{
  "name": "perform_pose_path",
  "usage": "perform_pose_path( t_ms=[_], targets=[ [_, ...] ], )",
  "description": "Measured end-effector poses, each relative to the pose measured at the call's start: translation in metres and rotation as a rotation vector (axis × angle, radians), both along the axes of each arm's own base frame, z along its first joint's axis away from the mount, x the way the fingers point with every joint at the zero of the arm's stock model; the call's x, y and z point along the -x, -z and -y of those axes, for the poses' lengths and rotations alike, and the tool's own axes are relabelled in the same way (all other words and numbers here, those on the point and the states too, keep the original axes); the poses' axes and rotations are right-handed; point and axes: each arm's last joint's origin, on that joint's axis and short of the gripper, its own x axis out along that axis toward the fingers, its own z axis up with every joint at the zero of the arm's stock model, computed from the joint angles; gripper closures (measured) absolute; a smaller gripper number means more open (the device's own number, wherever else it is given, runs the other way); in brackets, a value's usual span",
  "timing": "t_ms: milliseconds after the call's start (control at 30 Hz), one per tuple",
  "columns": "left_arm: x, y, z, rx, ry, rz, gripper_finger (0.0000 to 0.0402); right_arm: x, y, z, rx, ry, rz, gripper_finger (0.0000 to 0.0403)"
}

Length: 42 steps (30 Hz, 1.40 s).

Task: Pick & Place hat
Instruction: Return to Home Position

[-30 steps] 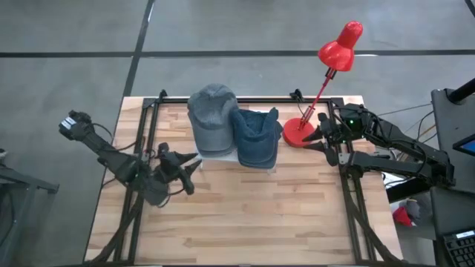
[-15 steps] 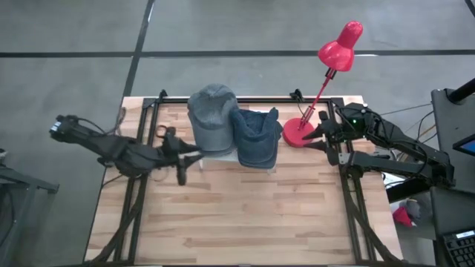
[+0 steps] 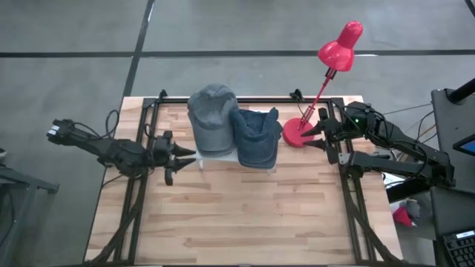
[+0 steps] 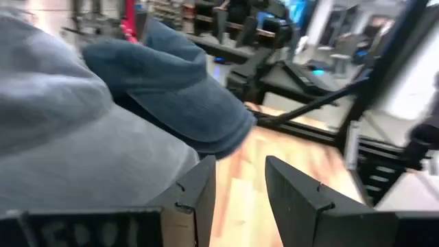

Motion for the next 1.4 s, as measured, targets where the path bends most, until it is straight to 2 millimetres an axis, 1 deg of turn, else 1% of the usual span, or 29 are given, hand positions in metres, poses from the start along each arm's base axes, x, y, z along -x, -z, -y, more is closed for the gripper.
perform_pose_path(
  t_ms=[200, 333, 433, 600, 700, 867, 933, 1000, 1100, 1200, 1267, 1400],
  targets=[
    [0.014, 0.026, -0.003, 0.019, 0.082, 0.047, 0.0273, 0.000, 0.001, 0.000, -0.060, 0.020, -0.011, 0.0284],
    [0.028, 0.036, -0.007, 0.031, 0.114, 0.097, 0.0273, 0.002, 0.003, -0.003, -0.137, -0.011, -0.023, 0.0290],
    [0.037, 0.043, -0.008, 0.015, 0.171, 0.142, 0.0273, 0.006, 0.002, -0.006, -0.144, -0.057, 0.000, 0.0294],
    [0.047, 0.054, -0.011, 0.007, 0.203, 0.194, 0.0273, 0.018, 0.000, -0.012, -0.144, -0.053, 0.046, 0.0300],
    [0.049, 0.066, -0.012, 0.002, 0.208, 0.180, 0.0273, 0.027, 0.002, -0.016, -0.144, -0.050, 0.077, 0.0304],
    [0.052, 0.076, -0.013, 0.010, 0.219, 0.215, 0.0273, 0.039, 0.012, -0.022, -0.170, -0.034, 0.110, 0.0310],
    [0.053, 0.082, -0.013, 0.008, 0.220, 0.207, 0.0273, 0.042, 0.013, -0.023, -0.168, -0.031, 0.138, 0.0313],
    [0.054, 0.084, -0.013, 0.011, 0.226, 0.221, 0.0273, 0.044, 0.013, -0.024, -0.166, -0.030, 0.155, 0.0316],
    [0.053, 0.092, -0.012, 0.009, 0.245, 0.222, 0.0273, 0.044, 0.019, -0.024, -0.190, -0.024, 0.152, 0.0320],
    [0.052, 0.096, -0.012, -0.005, 0.257, 0.232, 0.0273, 0.041, 0.033, -0.023, -0.244, -0.010, 0.122, 0.0325],
    [0.052, 0.098, -0.011, -0.019, 0.271, 0.246, 0.0273, 0.038, 0.041, -0.021, -0.253, -0.007, 0.123, 0.0327],
    [0.048, 0.110, -0.010, -0.026, 0.272, 0.252, 0.0273, 0.035, 0.056, -0.020, -0.249, -0.013, 0.143, 0.0332]
  ],
)
